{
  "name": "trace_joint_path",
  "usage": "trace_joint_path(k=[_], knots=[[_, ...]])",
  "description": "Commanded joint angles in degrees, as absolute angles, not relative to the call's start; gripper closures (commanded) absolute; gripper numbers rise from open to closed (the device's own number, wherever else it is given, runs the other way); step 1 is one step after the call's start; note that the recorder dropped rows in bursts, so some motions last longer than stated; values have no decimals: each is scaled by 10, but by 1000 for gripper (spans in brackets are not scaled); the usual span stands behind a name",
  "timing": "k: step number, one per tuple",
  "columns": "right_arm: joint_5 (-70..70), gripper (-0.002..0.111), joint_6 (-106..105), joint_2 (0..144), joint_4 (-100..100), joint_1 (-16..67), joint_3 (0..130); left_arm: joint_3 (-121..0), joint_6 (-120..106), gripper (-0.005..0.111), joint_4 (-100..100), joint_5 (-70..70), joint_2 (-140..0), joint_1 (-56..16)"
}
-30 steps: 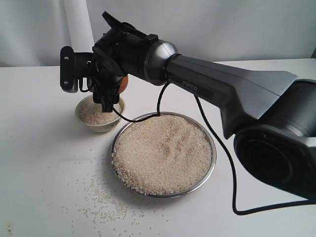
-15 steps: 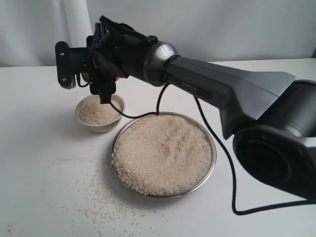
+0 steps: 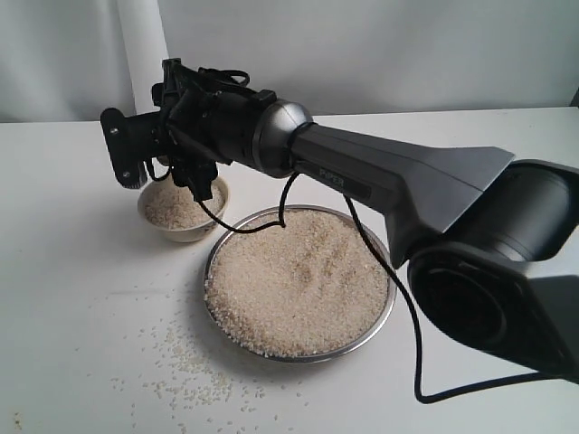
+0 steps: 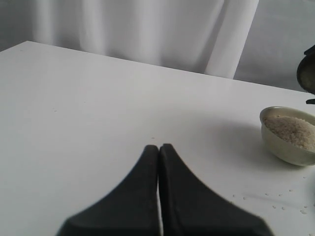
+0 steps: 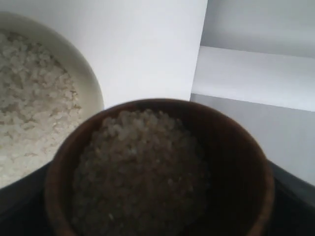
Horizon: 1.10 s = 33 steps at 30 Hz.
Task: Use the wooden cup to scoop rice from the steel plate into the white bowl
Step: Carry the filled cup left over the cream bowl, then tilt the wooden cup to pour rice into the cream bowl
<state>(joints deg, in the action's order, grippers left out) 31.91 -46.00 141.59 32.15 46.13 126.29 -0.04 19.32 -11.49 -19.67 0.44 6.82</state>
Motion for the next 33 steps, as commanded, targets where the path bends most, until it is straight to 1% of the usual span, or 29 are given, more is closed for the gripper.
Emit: trace_joint_path(k=[1, 7, 11, 33], knots=[[306, 108, -489, 1416, 339, 467, 1267, 0, 194, 107, -113, -193, 0, 67], [320, 108, -490, 1416, 356, 467, 1267, 0, 194, 107, -113, -193, 0, 67], [347, 108, -538, 1416, 364, 466, 1267, 0, 194, 107, -113, -193, 0, 67], [352, 108, -549, 1416, 401, 467, 1267, 0, 194, 107, -113, -193, 0, 67]])
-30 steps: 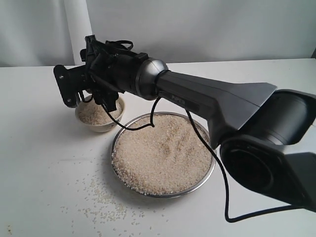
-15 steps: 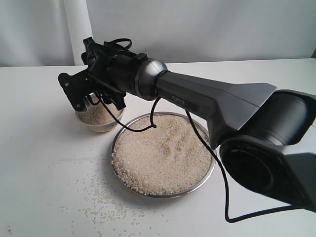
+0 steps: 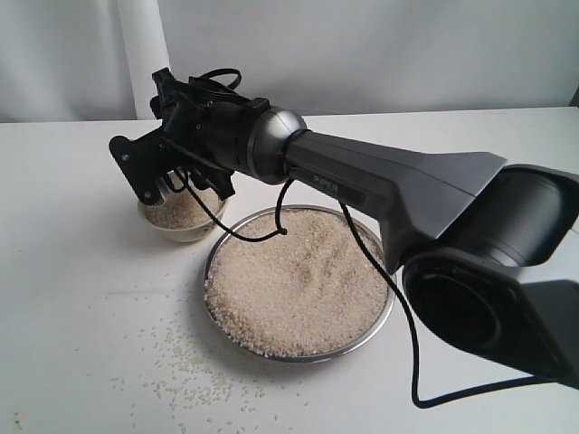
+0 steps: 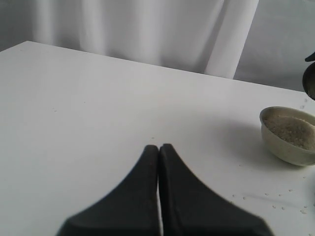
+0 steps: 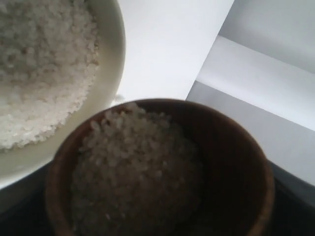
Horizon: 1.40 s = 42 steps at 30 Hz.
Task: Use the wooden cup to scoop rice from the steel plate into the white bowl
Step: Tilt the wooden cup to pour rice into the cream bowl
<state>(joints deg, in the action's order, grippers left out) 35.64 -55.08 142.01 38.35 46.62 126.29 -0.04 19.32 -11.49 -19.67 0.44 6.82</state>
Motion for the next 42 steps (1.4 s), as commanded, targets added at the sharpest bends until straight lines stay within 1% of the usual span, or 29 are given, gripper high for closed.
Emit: trace_joint_path(k=[1, 4, 8, 17, 24, 42], knots=[[342, 108, -553, 1416, 412, 467, 1267, 0, 194, 107, -113, -193, 0, 67], [338, 108, -565, 1416, 433, 467, 1267, 0, 194, 107, -113, -193, 0, 67], [338, 108, -651, 1416, 437, 467, 1267, 0, 194, 107, -113, -193, 0, 67], [334, 108, -682, 1418, 445, 468, 1267, 0, 194, 107, -113, -193, 0, 67], [321, 108, -749, 1424, 446, 469, 1267, 0, 194, 107, -113, -193, 0, 67], [314, 108, -762, 1424, 464, 474, 1267, 0, 194, 107, -113, -193, 0, 67]])
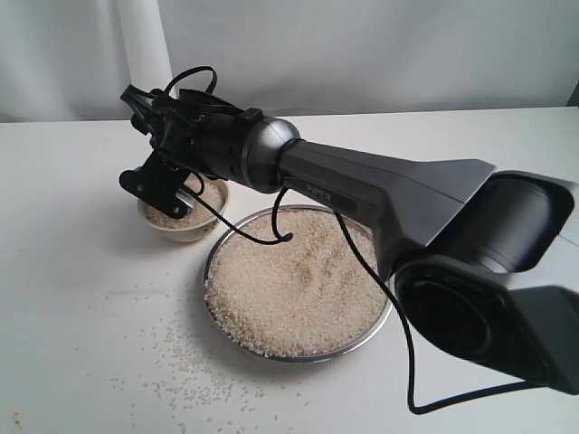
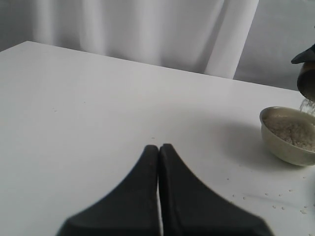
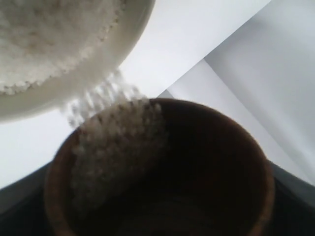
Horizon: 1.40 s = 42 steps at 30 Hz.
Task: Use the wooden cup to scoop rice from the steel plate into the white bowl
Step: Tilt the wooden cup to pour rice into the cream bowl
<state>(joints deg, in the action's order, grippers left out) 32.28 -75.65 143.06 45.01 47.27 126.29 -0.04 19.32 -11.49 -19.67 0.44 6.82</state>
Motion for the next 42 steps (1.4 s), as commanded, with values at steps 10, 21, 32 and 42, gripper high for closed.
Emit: trace_joint_path(k=[10, 21, 32, 42], knots=[[314, 108, -788, 1424, 490, 474, 1267, 0, 194, 107, -113, -193, 0, 67], [311, 108, -786, 1424, 495, 474, 1267, 0, 194, 107, -113, -193, 0, 67], [301, 108, -784, 1424, 535, 486, 1267, 0, 194, 107, -113, -193, 0, 67], [301, 108, -792, 1424, 571, 496, 1267, 0, 194, 107, -113, -193, 0, 67]])
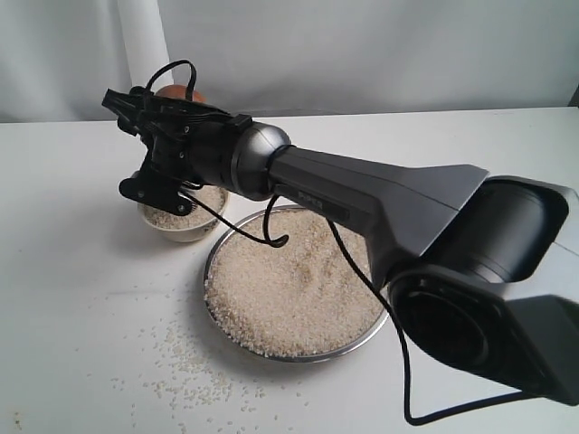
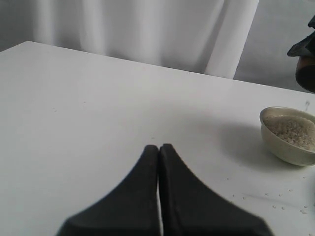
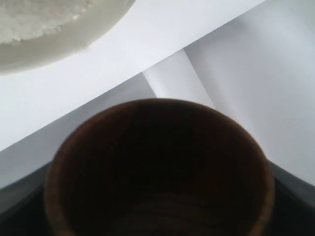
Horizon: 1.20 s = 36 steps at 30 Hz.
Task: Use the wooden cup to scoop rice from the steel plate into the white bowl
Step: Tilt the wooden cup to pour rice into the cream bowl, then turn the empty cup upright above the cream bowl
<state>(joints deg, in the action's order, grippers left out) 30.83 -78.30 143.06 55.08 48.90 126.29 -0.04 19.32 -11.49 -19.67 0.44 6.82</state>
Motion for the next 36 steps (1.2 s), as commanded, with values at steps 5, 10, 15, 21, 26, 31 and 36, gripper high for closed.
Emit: trace_joint_path(k=[5, 10, 15, 21, 26, 31, 36], knots=[[301, 108, -792, 1424, 573, 498, 1267, 0, 194, 107, -113, -193, 0, 67], [309, 108, -792, 1424, 563, 498, 1267, 0, 194, 107, -113, -193, 0, 67], [331, 108, -740, 1424, 533, 498, 1267, 0, 194, 107, -113, -193, 0, 67], [355, 108, -541, 1419, 503, 498, 1267, 0, 194, 107, -113, -193, 0, 67], [353, 108, -317, 1402, 499, 498, 1267, 0, 194, 107, -113, -193, 0, 67], [350, 108, -166, 1388, 482, 498, 1267, 0, 194, 107, -113, -193, 0, 67], [350, 108, -110, 1383, 463, 498, 1267, 0, 194, 107, -113, -193, 0, 67]])
